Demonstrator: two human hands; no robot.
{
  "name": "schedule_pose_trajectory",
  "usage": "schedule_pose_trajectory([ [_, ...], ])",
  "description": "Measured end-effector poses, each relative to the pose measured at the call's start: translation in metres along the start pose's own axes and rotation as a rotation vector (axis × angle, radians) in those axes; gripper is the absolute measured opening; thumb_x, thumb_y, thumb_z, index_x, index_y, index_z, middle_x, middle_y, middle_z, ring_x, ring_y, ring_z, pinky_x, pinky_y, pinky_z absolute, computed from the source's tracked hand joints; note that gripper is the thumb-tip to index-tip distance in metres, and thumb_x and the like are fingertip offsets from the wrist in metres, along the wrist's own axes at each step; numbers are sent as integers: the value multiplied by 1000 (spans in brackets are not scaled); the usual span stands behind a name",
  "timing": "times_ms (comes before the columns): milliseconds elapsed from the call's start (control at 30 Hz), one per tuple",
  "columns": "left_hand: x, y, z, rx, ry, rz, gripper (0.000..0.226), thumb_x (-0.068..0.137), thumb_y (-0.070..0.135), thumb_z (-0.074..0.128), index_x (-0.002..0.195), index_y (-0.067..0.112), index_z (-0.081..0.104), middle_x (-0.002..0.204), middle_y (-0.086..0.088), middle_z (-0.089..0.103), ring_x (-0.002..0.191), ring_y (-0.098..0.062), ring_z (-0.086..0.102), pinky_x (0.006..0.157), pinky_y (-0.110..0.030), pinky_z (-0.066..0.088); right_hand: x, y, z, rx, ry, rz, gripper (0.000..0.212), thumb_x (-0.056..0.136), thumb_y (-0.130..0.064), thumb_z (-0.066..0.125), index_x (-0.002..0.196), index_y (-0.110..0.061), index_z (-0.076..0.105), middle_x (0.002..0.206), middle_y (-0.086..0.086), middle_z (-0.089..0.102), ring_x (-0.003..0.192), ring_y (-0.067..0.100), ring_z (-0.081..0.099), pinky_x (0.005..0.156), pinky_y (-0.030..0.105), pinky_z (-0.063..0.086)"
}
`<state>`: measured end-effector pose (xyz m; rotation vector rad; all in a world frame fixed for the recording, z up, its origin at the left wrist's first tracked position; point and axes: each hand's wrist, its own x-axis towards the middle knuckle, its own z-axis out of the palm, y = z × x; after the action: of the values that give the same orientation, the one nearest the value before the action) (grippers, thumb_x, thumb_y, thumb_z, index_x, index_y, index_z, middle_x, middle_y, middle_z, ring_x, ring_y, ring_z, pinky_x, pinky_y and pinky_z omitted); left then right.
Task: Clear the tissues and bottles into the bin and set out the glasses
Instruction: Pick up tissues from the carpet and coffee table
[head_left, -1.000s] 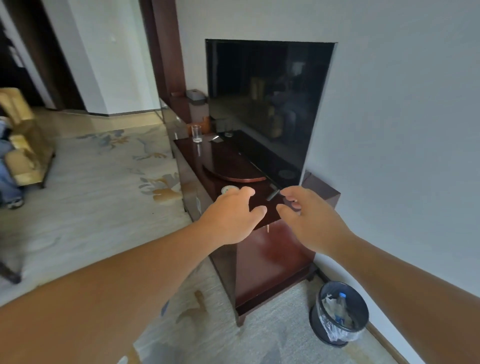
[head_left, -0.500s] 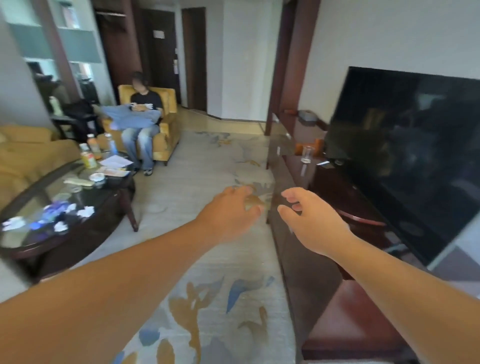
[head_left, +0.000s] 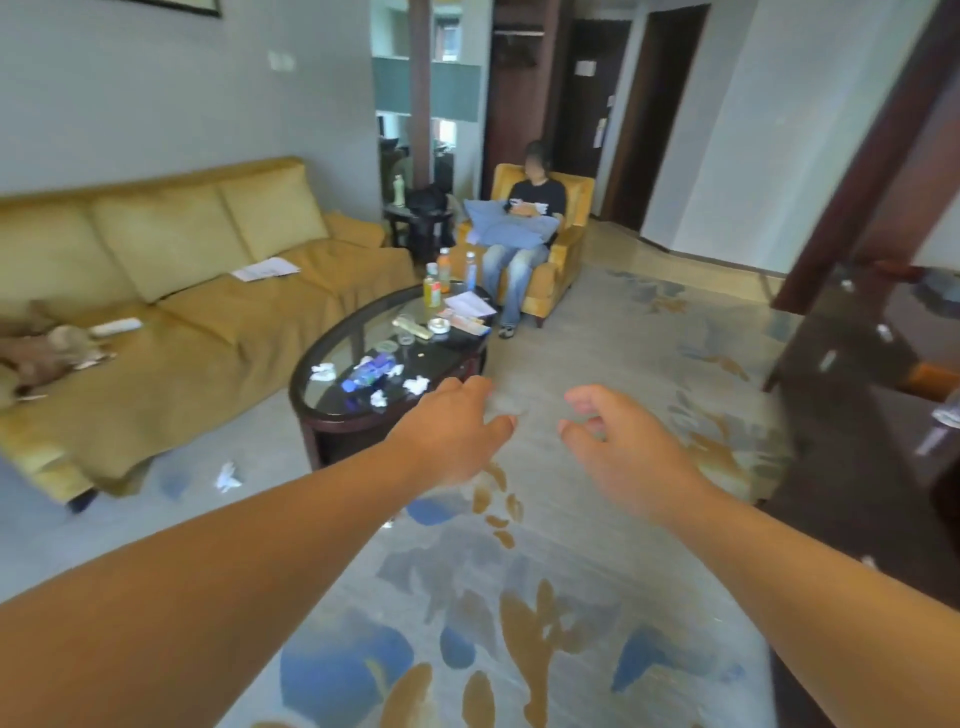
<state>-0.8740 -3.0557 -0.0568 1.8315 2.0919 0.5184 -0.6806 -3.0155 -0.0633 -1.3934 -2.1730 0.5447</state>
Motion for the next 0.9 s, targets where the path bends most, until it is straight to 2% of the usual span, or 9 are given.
schedule_pose_trajectory([
  [200,16,-69,-9,-36,64,-235,60,91,54,44,144,28,33,141,-4,41,118,-28,50,86,-37,48,59,-27,51,60,-147,-129,38,91,-39,55,127,-28,53,123,-6,57,101,11,58,90,32,46],
  [367,34,-104,-24,-40,153,-408,58,92,53,45,142,26,36,140,-7,44,120,-29,49,96,-41,46,112,-40,80,104,-249,-244,39,91,-41,54,129,-31,51,127,-8,55,104,10,57,90,33,47],
  [500,45,-122,-37,-24,212,-520,59,92,54,46,143,27,36,142,-6,44,120,-26,51,92,-36,45,151,-47,95,112,-324,-339,38,91,-42,53,127,-33,51,126,-10,54,104,9,55,89,35,47],
  [633,47,-147,-43,-9,259,-615,59,91,57,45,143,29,35,143,-6,44,119,-25,52,84,-32,44,182,-57,117,112,-380,-418,40,91,-40,53,129,-30,51,128,-10,55,107,9,55,84,28,42],
  [700,46,-165,-49,-2,281,-663,60,91,57,46,142,28,36,143,-6,43,118,-24,52,81,-30,41,194,-65,130,130,-411,-443,39,92,-39,54,129,-29,52,128,-9,56,109,9,55,86,29,43],
  [767,45,-184,-55,-2,301,-709,60,91,57,46,141,27,37,142,-6,43,110,-21,52,79,-29,40,206,-77,145,144,-444,-470,40,91,-38,55,129,-27,52,128,-7,56,109,11,56,92,33,45],
  [833,44,-204,-61,-9,315,-745,60,90,58,45,140,27,38,141,-5,45,103,-18,52,76,-29,39,218,-91,163,145,-478,-499,40,91,-38,54,129,-27,52,127,-7,56,107,10,56,91,31,44],
  [900,44,-227,-64,-5,323,-767,60,89,60,45,140,27,39,140,-4,45,111,-20,53,79,-30,41,229,-107,182,151,-506,-522,40,90,-39,54,128,-28,52,126,-8,55,105,8,56,86,28,42],
])
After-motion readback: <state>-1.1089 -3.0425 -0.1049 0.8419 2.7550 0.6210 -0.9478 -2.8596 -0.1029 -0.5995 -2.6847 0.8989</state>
